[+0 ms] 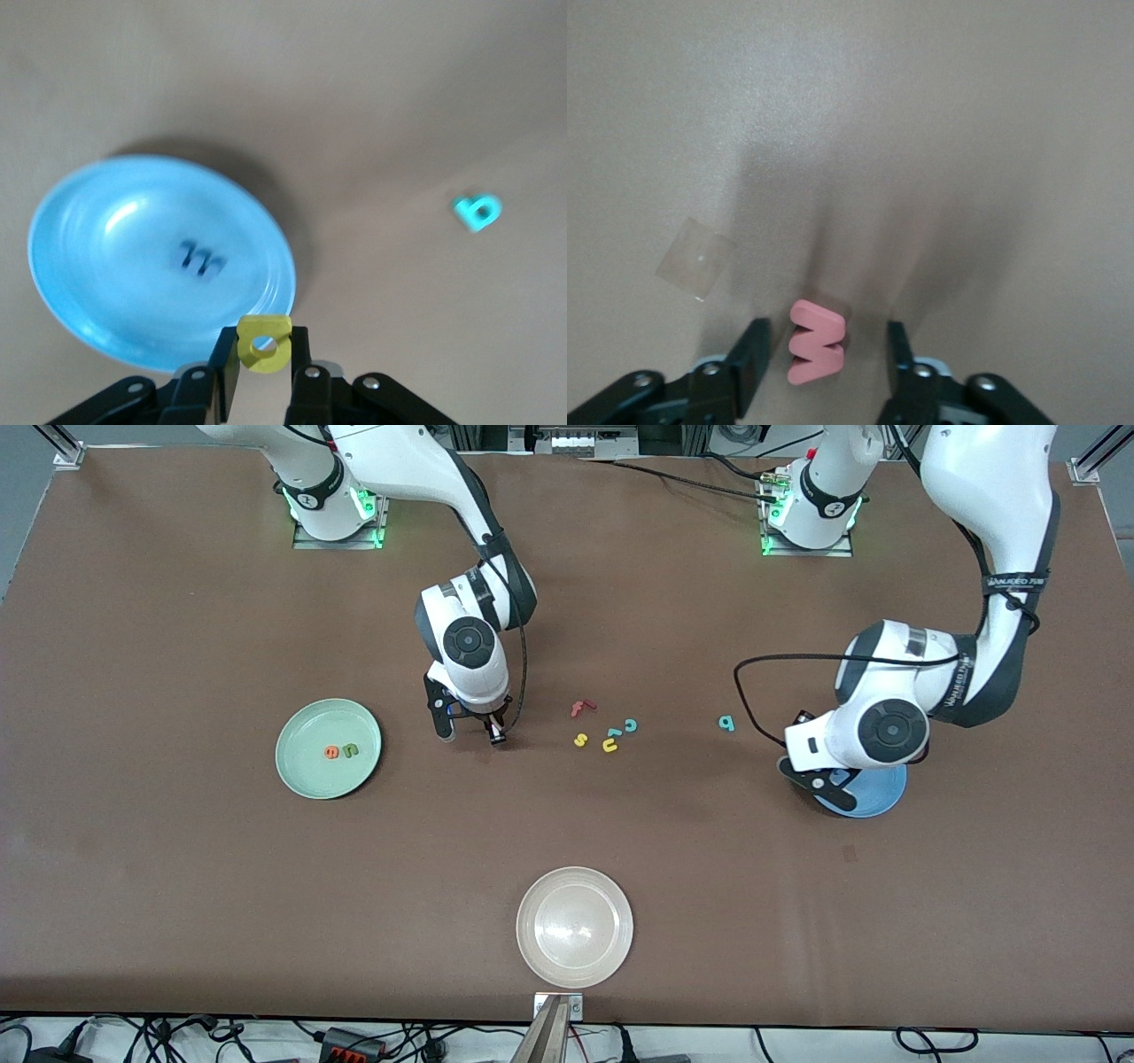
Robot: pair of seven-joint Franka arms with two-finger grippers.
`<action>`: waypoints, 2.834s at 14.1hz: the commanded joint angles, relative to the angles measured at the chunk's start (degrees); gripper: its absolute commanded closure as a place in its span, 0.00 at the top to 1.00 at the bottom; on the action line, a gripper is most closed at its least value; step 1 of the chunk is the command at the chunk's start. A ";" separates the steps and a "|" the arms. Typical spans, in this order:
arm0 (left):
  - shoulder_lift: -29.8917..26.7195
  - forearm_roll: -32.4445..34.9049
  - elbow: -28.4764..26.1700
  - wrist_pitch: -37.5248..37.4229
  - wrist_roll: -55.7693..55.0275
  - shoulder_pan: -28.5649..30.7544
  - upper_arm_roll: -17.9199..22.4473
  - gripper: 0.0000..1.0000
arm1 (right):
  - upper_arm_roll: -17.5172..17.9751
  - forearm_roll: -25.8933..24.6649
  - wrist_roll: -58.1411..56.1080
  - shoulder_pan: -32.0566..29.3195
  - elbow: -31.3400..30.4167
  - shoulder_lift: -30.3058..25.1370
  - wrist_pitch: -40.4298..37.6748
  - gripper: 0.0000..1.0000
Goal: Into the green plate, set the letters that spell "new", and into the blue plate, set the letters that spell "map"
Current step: 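Place the yellow a on the blue plate with the left gripper, then carry the w to the green plate while the left gripper grasps teal b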
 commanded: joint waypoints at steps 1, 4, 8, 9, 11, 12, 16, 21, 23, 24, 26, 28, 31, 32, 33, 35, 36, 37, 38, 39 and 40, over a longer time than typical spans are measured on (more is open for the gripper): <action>0.27 1.37 -4.32 2.52 0.29 4.73 -0.39 0.21 | -0.51 0.27 -0.75 0.95 -1.47 -0.57 0.52 0.43; 0.27 1.37 -8.80 7.62 0.38 8.70 -0.48 0.29 | -0.42 0.27 -2.33 0.87 -1.47 -0.57 0.43 0.26; 0.71 1.37 -10.23 11.87 -0.23 9.59 -1.01 1.00 | -0.51 0.27 -3.65 0.87 -1.39 -0.74 -0.01 0.16; 0.01 1.37 -9.97 10.64 -0.23 9.50 -1.01 1.00 | -0.51 0.27 -5.13 0.87 -1.30 -1.09 -0.18 0.15; -1.66 1.20 -8.48 7.05 -0.32 9.24 -2.31 1.00 | -0.77 0.27 -6.64 0.78 -1.21 -1.79 -0.36 0.14; -2.89 0.67 -8.03 5.20 -0.76 9.41 -4.41 1.00 | -0.86 0.18 -7.77 0.87 -1.04 -1.88 -0.36 0.15; -4.66 -1.26 -8.29 2.63 -19.15 9.76 -12.50 1.00 | -2.70 0.10 -15.76 1.04 -0.60 -4.34 -3.68 0.14; -3.69 -1.62 -10.83 5.43 -41.60 9.33 -20.33 1.00 | -7.27 0.01 -29.46 0.96 -0.07 -9.26 -13.17 0.14; -4.30 -1.53 -17.40 16.55 -46.79 9.67 -20.87 1.00 | -10.95 -0.08 -38.68 0.95 -0.07 -11.37 -18.00 0.14; -4.22 -1.53 -20.13 21.22 -48.47 9.24 -20.87 1.00 | -12.97 0.01 -43.77 0.87 -0.07 -12.33 -20.02 0.14; -3.69 -1.44 -23.31 28.08 -48.92 9.32 -20.78 1.00 | -16.49 -0.08 -52.05 0.52 -0.07 -13.31 -22.93 0.14; -1.59 -1.18 -24.29 33.29 -48.84 9.32 -20.69 1.00 | -19.57 0.01 -60.75 0.17 -0.15 -13.31 -24.87 0.14; 0.70 -0.39 -23.94 36.99 -47.96 9.15 -20.61 0.81 | -21.08 -0.08 -71.74 -3.60 -0.77 -13.22 -26.90 0.14; 1.66 1.18 -23.68 37.35 -47.96 9.15 -20.61 0.73 | -20.99 -0.08 -75.60 -5.36 -1.03 -13.14 -27.16 0.14; 2.11 3.54 -23.50 38.31 -47.96 9.15 -20.61 0.66 | -20.99 -0.08 -79.38 -7.20 -1.30 -12.79 -27.16 0.14; 2.20 4.89 -23.41 38.76 -48.05 9.59 -20.61 0.60 | -20.99 -0.08 -86.06 -10.72 -1.39 -11.65 -27.08 0.14; 2.72 4.89 -23.41 38.84 -48.05 9.59 -20.52 0.52 | -20.99 -0.08 -88.97 -12.13 -1.47 -10.94 -26.73 0.14; 2.73 4.89 -23.41 38.84 -48.05 9.41 -20.52 0.41 | -20.99 -0.08 -91.00 -12.92 -1.39 -10.07 -26.46 0.14; 2.64 4.97 -23.50 38.76 -48.05 9.50 -20.34 0.30 | -20.99 -0.08 -92.58 -13.54 -1.39 -9.36 -25.77 0.14; 2.55 4.97 -23.50 38.76 -47.96 9.59 -20.26 0.19 | -20.90 0.01 -93.91 -13.81 -1.39 -8.49 -24.80 0.14; 2.46 5.41 -23.41 38.67 -48.04 9.67 -20.25 0.12 | -20.90 0.01 -95.66 -14.59 -1.39 -7.43 -23.66 0.14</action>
